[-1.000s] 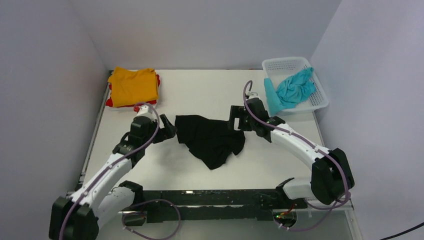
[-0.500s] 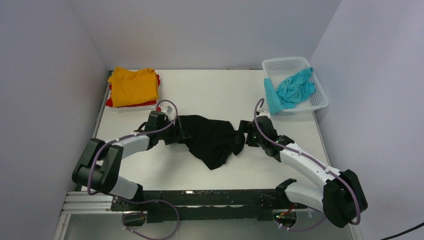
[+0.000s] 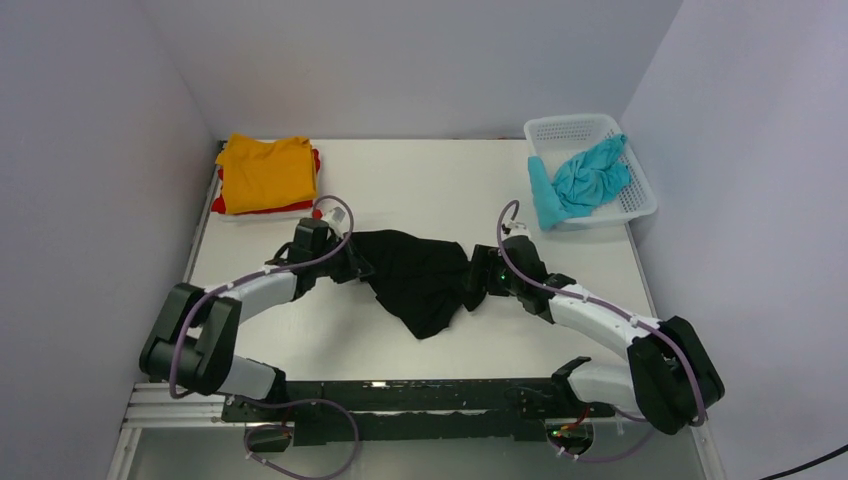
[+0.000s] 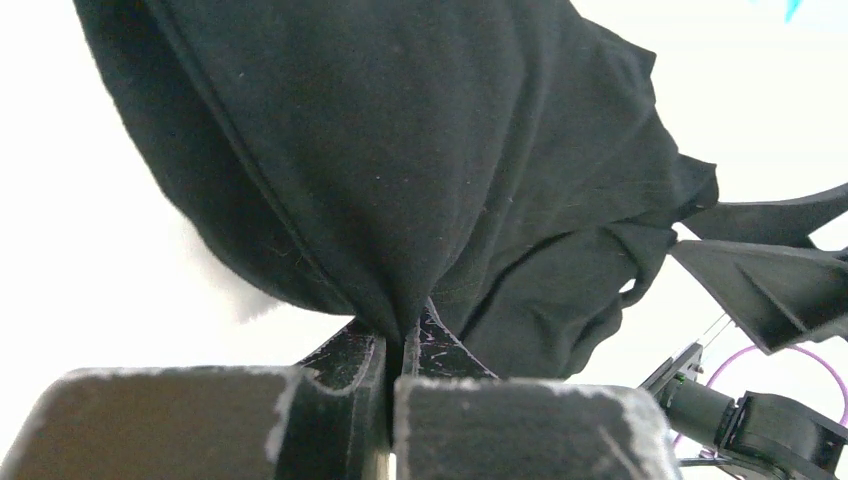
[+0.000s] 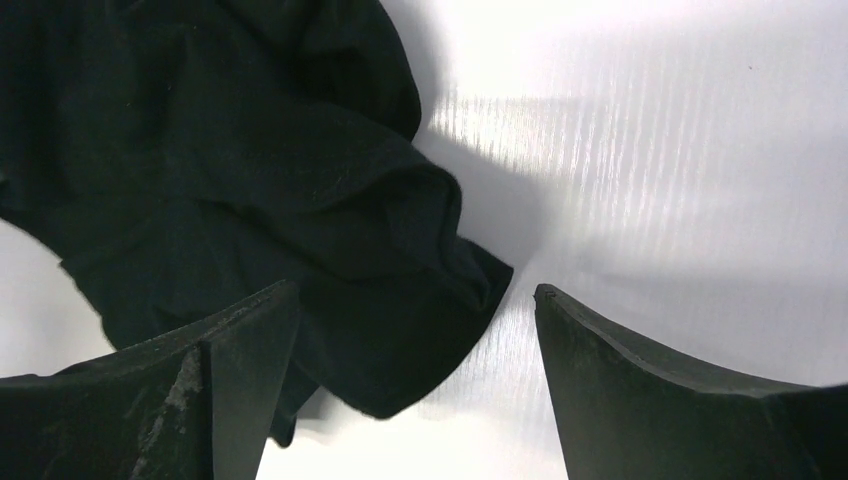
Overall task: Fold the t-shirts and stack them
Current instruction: Flatten out the tshirt
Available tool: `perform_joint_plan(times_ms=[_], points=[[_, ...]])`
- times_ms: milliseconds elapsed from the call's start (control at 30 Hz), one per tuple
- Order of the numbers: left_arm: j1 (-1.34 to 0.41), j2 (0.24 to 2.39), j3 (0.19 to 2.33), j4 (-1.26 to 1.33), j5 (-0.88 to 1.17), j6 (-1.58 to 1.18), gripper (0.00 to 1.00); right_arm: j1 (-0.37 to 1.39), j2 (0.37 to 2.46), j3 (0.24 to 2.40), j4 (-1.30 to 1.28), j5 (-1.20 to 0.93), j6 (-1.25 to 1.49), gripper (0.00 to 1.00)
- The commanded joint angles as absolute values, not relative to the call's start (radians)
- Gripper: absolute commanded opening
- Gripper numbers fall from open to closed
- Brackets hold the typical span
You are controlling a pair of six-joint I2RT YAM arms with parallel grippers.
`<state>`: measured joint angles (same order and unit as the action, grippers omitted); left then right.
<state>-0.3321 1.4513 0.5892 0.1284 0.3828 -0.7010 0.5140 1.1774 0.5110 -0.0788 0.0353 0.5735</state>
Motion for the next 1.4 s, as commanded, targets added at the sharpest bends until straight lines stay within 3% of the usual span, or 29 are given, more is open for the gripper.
perform_joint_plan(times_ms=[0,133,433,467,600,633,767,1033,1200,1367], points=[[-0.336,1.335,0.589,0.086,0.334,-0.672,0.0,0.512,1.231,0.528,0.08,0.059,0.589,0.87],[-0.337,1.272,0.583,0.038,0.307,-0.651,0.0,0.513,1.252,0.498,0.155,0.135,0.64,0.82],[-0.338,1.229,0.584,0.014,0.302,-0.631,0.0,0.514,1.36,0.471,0.375,-0.013,0.6,0.72],[-0.339,1.228,0.584,0.011,0.298,-0.629,0.0,0.514,1.376,0.473,0.387,-0.025,0.598,0.65],[-0.338,1.213,0.603,-0.039,0.262,-0.615,0.0,0.514,1.371,0.497,0.357,-0.024,0.599,0.04],[-0.338,1.204,0.616,-0.052,0.247,-0.606,0.0,0.514,1.348,0.514,0.31,0.008,0.595,0.0],[-0.337,1.158,0.708,-0.125,0.171,-0.587,0.0,0.512,1.204,0.627,0.102,0.194,0.537,0.0],[-0.335,1.091,1.026,-0.246,0.029,-0.525,0.0,0.512,1.037,0.882,-0.092,0.281,0.35,0.0],[-0.332,1.134,1.23,-0.23,0.003,-0.448,0.0,0.503,1.05,1.059,-0.079,0.385,0.271,0.0],[-0.315,1.265,1.476,-0.17,0.005,-0.307,0.0,0.468,1.195,1.279,-0.014,0.366,0.17,0.0]])
